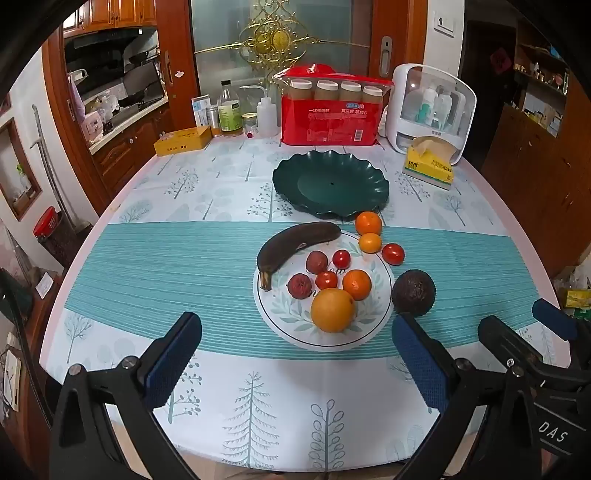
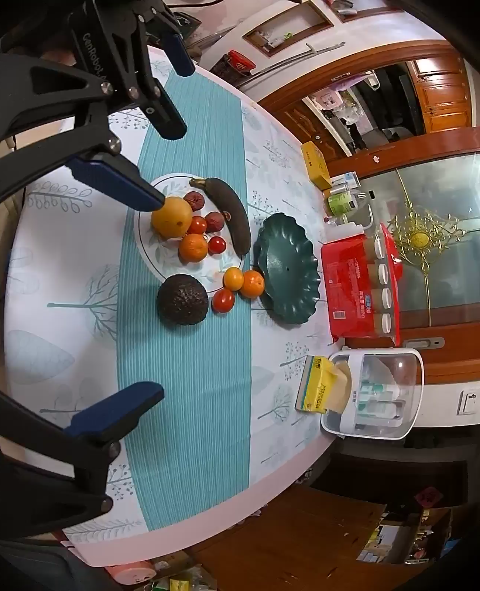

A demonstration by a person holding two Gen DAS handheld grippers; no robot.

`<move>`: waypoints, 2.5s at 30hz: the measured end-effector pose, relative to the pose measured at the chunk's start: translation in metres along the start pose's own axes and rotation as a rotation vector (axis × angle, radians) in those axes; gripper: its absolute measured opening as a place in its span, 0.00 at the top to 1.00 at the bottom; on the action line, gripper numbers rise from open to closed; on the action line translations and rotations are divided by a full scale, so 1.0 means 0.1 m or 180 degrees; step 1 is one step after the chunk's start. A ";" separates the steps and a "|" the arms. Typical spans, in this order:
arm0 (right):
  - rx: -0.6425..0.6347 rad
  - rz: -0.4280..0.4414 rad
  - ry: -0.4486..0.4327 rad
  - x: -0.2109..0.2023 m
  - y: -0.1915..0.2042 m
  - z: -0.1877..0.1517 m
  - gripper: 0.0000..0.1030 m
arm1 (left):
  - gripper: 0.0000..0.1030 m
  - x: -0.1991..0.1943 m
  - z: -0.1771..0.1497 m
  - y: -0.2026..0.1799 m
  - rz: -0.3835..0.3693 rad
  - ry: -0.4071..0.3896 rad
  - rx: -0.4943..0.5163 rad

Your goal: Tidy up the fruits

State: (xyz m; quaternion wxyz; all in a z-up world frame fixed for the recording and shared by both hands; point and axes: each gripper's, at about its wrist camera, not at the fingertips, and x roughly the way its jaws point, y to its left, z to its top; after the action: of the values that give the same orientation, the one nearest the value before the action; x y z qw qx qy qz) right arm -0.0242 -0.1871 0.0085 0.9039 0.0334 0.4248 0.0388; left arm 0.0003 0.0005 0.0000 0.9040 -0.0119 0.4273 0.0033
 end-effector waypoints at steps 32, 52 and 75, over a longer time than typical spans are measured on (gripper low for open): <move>-0.0170 0.0023 -0.0128 -0.05 0.07 0.03 0.09 | 0.02 0.00 0.08 0.02 -0.0108 0.0007 0.0019; -0.0320 -0.0006 -0.0356 -0.18 0.01 0.30 0.09 | 0.02 -0.05 0.33 0.16 -0.0053 -0.0134 -0.0010; -0.0334 0.0076 -0.0329 -0.08 -0.15 0.62 0.09 | 0.02 0.09 0.56 0.23 0.0028 -0.0168 0.0045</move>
State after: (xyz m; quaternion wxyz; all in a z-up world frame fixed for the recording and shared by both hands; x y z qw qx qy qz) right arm 0.0190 -0.2046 0.0527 0.9246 -0.0071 0.3744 0.0700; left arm 0.0487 0.0246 0.0285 0.9151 -0.0036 0.4033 0.0045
